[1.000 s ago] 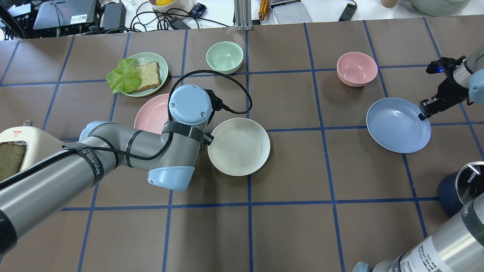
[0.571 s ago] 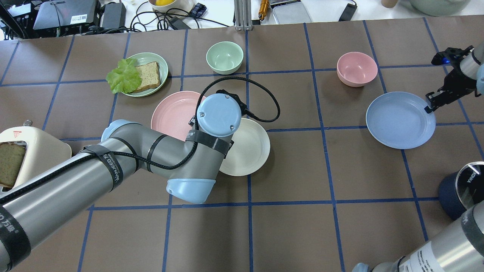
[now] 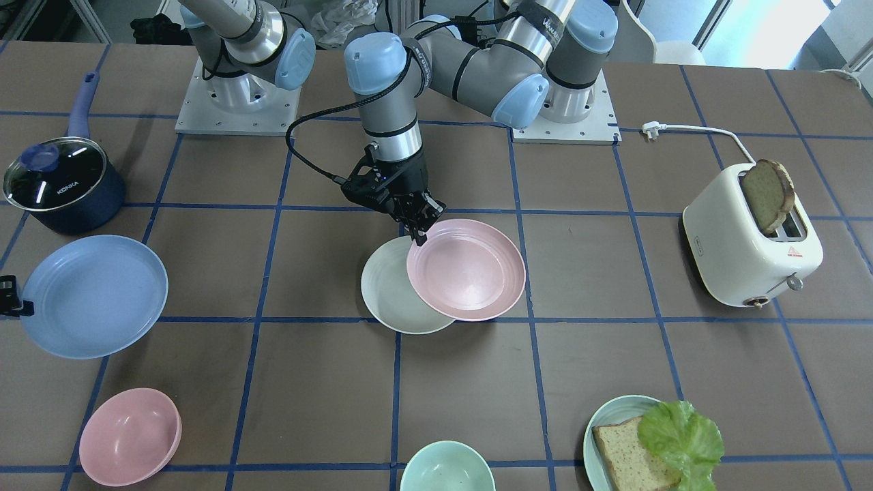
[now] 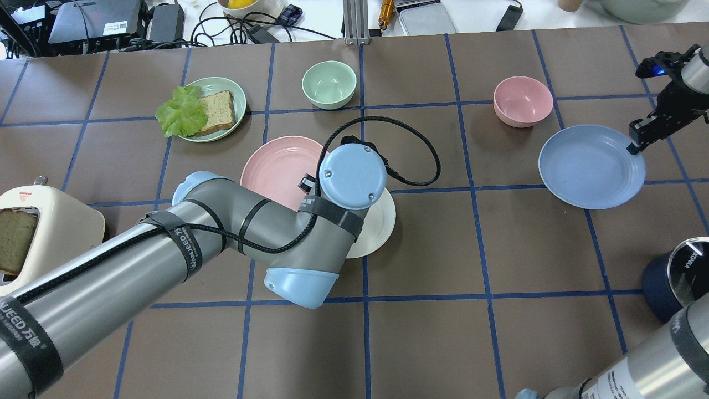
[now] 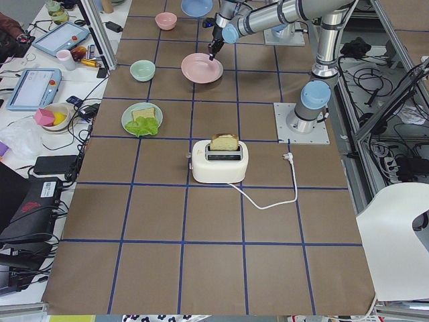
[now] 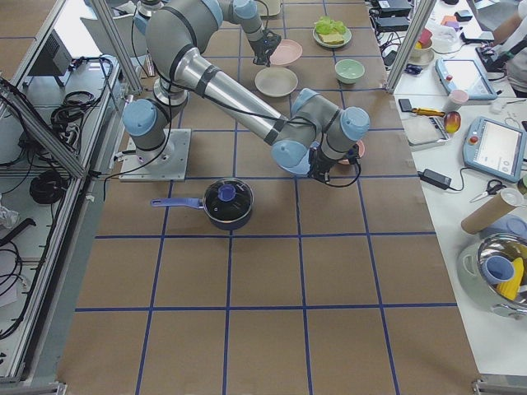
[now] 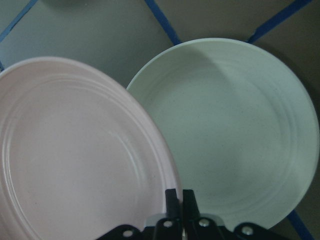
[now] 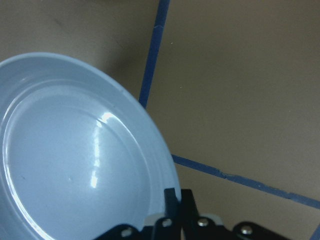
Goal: Stack three plates with pink and blue
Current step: 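Lift pink plate toward cream plate with left gripper while right lifts blue plate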
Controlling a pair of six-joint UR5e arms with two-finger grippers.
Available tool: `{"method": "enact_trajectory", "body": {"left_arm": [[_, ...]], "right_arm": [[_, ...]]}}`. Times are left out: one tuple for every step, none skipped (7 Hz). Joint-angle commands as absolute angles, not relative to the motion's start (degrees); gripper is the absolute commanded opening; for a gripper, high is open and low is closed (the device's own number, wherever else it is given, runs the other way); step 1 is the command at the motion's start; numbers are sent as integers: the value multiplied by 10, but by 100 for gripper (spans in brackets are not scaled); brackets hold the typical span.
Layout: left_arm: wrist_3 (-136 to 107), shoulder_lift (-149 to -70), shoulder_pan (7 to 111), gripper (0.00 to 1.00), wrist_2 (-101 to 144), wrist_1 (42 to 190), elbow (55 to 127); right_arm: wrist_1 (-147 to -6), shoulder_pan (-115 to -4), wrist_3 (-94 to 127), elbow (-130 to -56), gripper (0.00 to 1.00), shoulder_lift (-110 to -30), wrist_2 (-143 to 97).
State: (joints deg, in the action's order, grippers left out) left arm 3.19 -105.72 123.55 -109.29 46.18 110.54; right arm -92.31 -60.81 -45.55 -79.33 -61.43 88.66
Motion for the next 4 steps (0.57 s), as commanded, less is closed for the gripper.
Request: {"method": "enact_trajectory", "body": {"left_arm": [[-1, -1077, 1258, 0, -1091, 478, 1085], [-17, -1089, 1276, 0, -1092, 496, 1069], [-36, -1105, 1287, 0, -1092, 496, 1056], [-60, -1120, 1288, 0, -1086, 496, 1044]], "right_arm": [[-883, -633, -434, -778, 0, -612, 872], [-882, -657, -383, -779, 0, -612, 860], [-883, -683, -344, -780, 0, -611, 855], [-882, -696, -315, -782, 0, -612, 853]]}}
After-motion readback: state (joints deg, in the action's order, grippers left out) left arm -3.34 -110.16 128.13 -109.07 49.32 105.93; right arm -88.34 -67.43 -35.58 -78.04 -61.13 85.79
